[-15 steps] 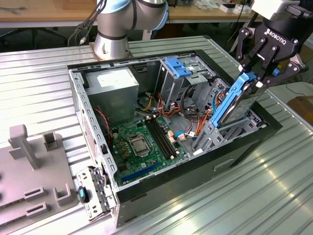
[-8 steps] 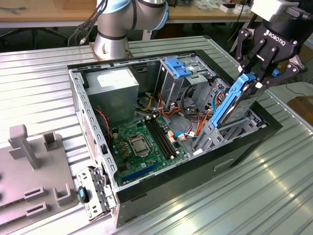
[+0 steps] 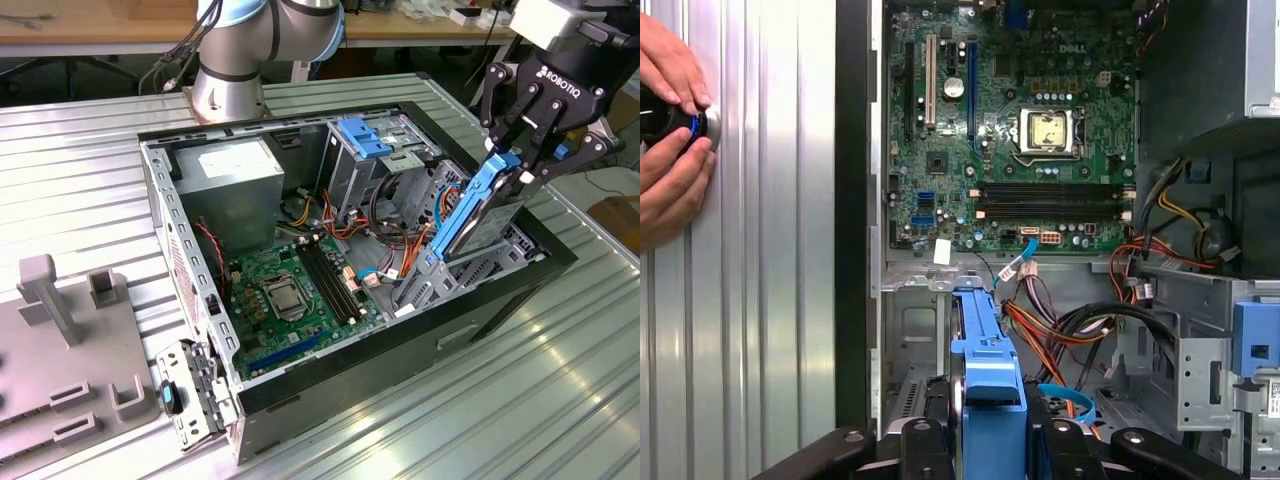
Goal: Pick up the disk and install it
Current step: 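Insert the disk into the insertion slot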
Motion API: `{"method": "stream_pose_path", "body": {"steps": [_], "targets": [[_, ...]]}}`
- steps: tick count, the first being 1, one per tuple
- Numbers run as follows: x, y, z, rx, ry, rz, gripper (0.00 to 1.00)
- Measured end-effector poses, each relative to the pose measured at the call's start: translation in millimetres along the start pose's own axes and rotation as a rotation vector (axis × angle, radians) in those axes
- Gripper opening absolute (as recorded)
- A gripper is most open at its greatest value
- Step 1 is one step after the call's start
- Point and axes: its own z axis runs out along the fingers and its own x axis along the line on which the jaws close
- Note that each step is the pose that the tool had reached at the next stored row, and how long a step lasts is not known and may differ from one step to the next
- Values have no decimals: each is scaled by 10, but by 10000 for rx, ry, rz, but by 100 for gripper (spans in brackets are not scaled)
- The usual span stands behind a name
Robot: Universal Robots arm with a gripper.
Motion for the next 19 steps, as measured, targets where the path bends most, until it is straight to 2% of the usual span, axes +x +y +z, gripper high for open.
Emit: {"method": "stream_pose_path", "body": {"steps": [4, 9, 13, 15, 16, 17, 18, 19], "targets": [[5, 0, 9, 9, -17, 2, 37], [10, 9, 9, 185, -75, 3, 37], [10, 10, 9, 175, -76, 3, 37], [10, 8, 10, 78, -78, 2, 37], [10, 4, 9, -72, -76, 2, 37], [10, -4, 9, -308, -74, 0, 37], [10, -8, 9, -585, -64, -1, 37], [10, -10, 10, -703, -61, -2, 37]]}}
